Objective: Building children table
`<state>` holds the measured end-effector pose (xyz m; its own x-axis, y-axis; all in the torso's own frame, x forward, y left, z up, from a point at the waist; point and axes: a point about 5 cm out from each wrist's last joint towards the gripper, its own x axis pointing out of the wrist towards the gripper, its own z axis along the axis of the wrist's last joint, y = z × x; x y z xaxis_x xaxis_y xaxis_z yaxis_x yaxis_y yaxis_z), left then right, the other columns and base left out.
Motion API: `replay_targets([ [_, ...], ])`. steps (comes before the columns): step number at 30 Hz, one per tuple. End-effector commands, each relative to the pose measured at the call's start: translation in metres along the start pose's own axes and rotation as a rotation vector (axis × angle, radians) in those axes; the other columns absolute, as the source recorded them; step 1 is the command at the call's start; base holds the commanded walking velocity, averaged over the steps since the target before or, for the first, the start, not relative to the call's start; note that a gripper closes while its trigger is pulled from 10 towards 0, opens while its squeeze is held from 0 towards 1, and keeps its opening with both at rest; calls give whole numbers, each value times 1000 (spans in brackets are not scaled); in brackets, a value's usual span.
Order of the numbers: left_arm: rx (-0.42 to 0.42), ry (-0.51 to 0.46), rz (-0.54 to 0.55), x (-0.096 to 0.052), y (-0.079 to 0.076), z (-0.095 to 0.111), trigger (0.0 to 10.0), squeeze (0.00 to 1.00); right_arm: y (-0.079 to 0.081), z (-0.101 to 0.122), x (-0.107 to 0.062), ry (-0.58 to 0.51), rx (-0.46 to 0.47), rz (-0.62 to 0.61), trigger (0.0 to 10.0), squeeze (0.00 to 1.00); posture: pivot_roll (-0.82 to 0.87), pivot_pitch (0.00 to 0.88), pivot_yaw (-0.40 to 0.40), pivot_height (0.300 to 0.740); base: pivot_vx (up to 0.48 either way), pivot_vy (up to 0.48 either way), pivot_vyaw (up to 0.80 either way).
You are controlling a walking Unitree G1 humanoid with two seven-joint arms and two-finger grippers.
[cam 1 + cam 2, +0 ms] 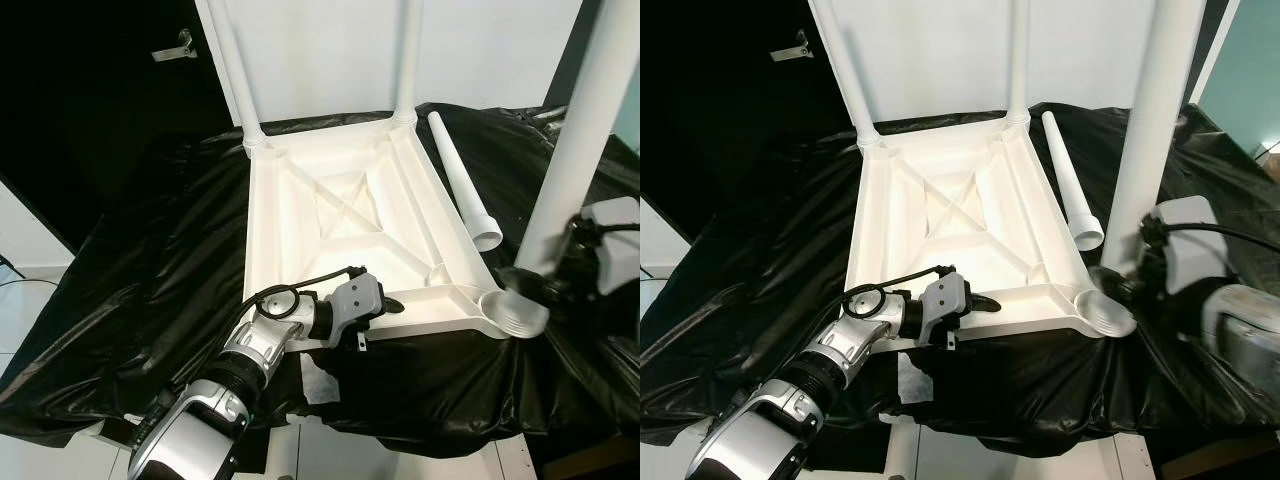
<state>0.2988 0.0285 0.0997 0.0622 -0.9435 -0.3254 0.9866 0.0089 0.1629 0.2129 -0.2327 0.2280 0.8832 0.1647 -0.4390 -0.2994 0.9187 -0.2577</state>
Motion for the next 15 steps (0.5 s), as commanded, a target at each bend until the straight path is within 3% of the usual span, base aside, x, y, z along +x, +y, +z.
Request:
replay_targets([
  [1, -101, 127, -7, 0, -14, -33, 10000, 0, -6, -7, 5, 40, -20, -30, 10000, 0, -287, 50, 70, 740, 0, 0, 0],
  [7, -101, 124, -7, 1, -15, -33, 10000, 0, -6, -6, 19, 2, -25, -63, 10000, 0, -282, 50, 67, 740, 0, 0, 0],
  [15, -110, 125, 11, -2, -15, -35, 10000, 0, 17, 7, 42, -85, -31, 5, 10000, 0, -244, 46, 52, 740, 0, 0, 0],
])
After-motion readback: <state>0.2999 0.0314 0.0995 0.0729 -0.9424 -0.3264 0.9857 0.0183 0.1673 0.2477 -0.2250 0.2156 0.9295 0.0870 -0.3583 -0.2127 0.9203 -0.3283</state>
